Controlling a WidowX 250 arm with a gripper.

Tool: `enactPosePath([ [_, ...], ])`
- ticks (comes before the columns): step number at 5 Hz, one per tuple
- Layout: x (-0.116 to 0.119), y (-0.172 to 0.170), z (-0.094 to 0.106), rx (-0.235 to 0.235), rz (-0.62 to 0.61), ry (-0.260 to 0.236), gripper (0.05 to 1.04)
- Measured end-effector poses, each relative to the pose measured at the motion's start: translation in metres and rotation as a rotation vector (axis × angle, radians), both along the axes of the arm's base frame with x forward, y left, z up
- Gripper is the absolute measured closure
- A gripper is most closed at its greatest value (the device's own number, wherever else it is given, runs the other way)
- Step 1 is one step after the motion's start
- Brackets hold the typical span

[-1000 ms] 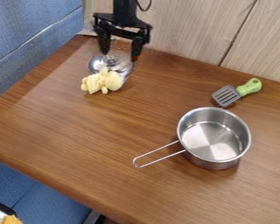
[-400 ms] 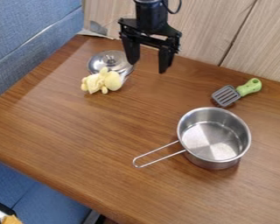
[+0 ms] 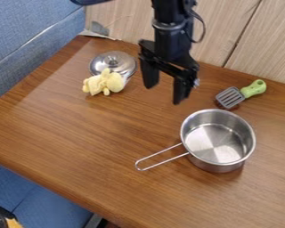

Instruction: Move the pot near the left edge of the table

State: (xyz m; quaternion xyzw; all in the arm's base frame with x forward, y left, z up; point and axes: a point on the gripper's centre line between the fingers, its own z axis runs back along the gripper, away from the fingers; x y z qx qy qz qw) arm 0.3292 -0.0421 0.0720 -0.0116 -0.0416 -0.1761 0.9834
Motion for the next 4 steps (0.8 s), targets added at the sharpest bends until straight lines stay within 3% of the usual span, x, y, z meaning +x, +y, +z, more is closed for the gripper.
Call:
enactPosePath([
  [1,0.000,-0.014,-0.001,0.002,-0.065,-0.021,0.083],
  [3,0.001,-0.035,-0.037,-0.004,-0.181,0.061,0.094],
  [4,0.002,-0.046,-0.049,-0.006,-0.248,0.098,0.202],
])
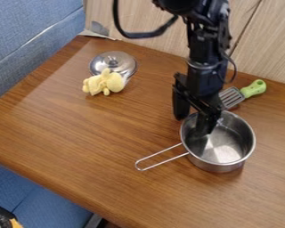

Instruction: Move the pot near the left edge of the table

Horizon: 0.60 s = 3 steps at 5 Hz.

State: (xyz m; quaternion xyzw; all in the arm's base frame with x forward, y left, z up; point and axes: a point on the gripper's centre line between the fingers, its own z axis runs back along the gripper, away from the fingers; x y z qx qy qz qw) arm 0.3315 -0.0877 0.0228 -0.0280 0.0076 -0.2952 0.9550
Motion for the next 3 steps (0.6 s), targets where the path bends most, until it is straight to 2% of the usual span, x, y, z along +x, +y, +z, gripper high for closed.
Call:
enactPosePath([
  [1,0.0005,0.0022,-0.0006,0.014,0.000,-0.003,0.504],
  [2,0.0017,0.0009,0.0003,0.006,-0.014,-0.007,0.794],
  [3,0.0053,0.0056,0.0012,-0.003,-0.028,-0.021,0.965],
])
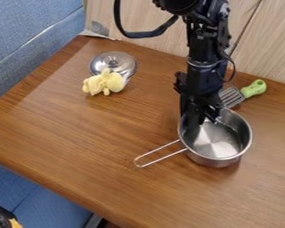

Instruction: Move the pot near the left edge of the table

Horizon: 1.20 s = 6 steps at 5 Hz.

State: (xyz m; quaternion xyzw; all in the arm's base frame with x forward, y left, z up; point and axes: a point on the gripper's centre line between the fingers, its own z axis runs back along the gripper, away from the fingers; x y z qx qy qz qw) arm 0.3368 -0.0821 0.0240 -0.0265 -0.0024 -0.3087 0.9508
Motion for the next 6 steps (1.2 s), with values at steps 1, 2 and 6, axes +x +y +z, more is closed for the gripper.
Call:
enactPosePath([
  [1,0.000,0.006,0.006,0.009,-0.035,-0.035,1.004],
  [2,-0.002,0.018,0.017,0.021,-0.047,-0.071,1.005],
  [6,-0.032,0.189,0.033,0.137,0.254,-0.078,1.005],
])
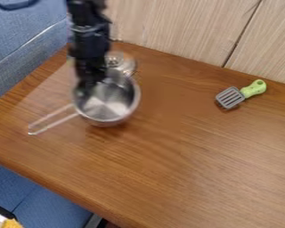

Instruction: Move the pot near the left edge of the table

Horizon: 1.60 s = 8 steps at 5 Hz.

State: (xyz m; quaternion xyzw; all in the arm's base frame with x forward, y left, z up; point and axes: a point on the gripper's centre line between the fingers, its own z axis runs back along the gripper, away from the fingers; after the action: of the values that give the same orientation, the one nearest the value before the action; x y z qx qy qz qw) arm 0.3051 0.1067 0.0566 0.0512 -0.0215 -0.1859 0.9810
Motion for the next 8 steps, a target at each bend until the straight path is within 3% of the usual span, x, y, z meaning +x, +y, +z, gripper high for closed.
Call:
enactPosePath([
  [2,-0.043,0.057,-0.008,0.014,0.181,0.069,1.005],
  [4,-0.050,0.065,-0.031,0.040,0.238,0.121,1.005],
  [5,-0.047,0.066,-0.034,0.036,0.243,0.124,0.984],
  [6,-0.046,0.064,-0.036,0.049,0.285,0.128,0.802],
  [8,-0.046,0.066,-0.031,0.075,0.341,0.117,0.226],
])
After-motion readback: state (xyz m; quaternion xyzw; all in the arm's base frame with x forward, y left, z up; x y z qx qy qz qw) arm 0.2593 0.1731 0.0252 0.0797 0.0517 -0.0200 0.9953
